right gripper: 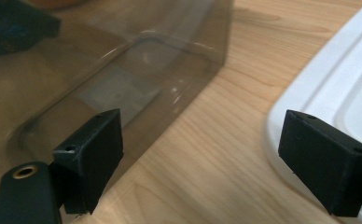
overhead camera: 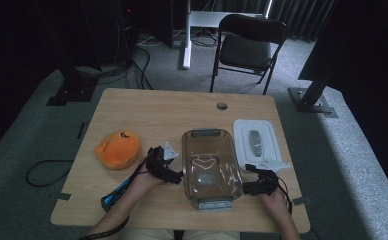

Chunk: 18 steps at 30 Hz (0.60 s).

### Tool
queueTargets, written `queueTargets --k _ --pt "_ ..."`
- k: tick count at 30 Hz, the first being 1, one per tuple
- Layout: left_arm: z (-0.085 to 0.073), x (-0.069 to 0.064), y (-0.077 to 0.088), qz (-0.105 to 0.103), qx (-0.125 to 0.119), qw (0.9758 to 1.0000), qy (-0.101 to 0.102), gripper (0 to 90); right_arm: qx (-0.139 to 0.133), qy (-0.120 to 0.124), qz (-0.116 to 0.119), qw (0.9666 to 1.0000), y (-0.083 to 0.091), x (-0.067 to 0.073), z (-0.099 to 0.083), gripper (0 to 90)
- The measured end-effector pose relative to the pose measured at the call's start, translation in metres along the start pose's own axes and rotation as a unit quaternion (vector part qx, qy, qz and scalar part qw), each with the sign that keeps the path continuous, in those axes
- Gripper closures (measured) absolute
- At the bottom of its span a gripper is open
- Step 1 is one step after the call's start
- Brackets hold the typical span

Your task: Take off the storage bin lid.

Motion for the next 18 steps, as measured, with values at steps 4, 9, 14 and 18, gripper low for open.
queueTargets --k 4,9,14,18 --pt "0.002 0.008 -0.005 -0.001 0.007 1.0000 -0.003 2.6 0.003 0.004 0.009 0.9999 -0.007 0.008 -0.002 13.5" --pt "0.005 0.019 -0.011 -0.007 0.013 0.9999 -0.006 2.6 0.010 0.008 0.014 0.9998 -0.014 0.015 -0.002 13.5" --pt "0.006 0.029 -0.017 -0.010 0.019 0.9998 -0.003 2.6 0.013 0.012 0.017 0.9997 -0.020 0.020 -0.002 13.5" --pt "0.008 0.037 -0.020 -0.011 0.026 0.9996 -0.008 2.6 0.021 0.016 0.021 0.9994 -0.027 0.027 0.000 13.5"
Point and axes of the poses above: each handheld gripper's, and its own axes: y roughly backward along the jaws, z roughly out of its top, x roughly to its left, the point moved 7 cm from there along -y, roughly forward along the jaws, and after that the axes turned 13 degrees about z, right-handed, at the moved point
